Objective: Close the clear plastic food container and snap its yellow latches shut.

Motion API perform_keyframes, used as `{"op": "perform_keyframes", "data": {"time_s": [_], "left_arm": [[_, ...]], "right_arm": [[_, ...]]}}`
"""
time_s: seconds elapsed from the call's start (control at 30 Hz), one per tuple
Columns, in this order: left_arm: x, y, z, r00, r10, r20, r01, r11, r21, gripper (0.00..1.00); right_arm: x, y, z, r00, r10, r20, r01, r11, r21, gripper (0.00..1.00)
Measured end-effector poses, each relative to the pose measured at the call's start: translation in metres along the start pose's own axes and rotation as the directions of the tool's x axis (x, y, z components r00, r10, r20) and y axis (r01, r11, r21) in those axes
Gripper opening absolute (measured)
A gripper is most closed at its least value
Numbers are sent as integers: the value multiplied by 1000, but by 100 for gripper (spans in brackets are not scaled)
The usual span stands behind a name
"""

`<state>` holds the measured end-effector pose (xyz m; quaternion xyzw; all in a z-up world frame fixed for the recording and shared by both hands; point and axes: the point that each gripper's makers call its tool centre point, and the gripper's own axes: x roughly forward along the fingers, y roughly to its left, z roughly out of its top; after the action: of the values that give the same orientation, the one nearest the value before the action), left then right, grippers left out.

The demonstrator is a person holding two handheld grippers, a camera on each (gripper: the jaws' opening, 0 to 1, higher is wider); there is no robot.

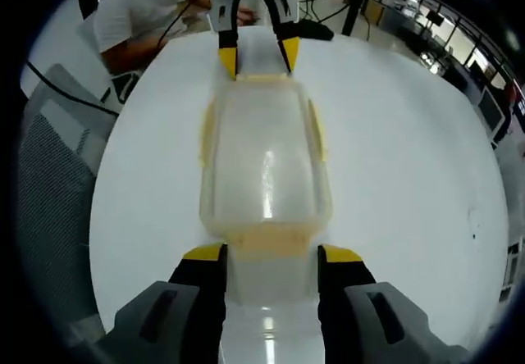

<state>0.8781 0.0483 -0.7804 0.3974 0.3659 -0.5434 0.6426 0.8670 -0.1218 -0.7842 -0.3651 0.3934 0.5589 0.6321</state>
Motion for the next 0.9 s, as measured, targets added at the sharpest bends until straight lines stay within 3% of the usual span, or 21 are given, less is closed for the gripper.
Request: {"op": "perform_keyframes", "data": {"time_s": [0.53, 0.9], "left_arm": [[7, -5, 5, 996, -88, 0, 88, 996, 35, 34], [8, -7, 7, 996, -88, -26, 89, 995, 44, 32]], "right_arm": [[9, 7, -1, 1000, 28, -9, -28, 999, -46, 37], [7, 10, -1, 999, 34, -16, -35, 999, -39, 35]]}}
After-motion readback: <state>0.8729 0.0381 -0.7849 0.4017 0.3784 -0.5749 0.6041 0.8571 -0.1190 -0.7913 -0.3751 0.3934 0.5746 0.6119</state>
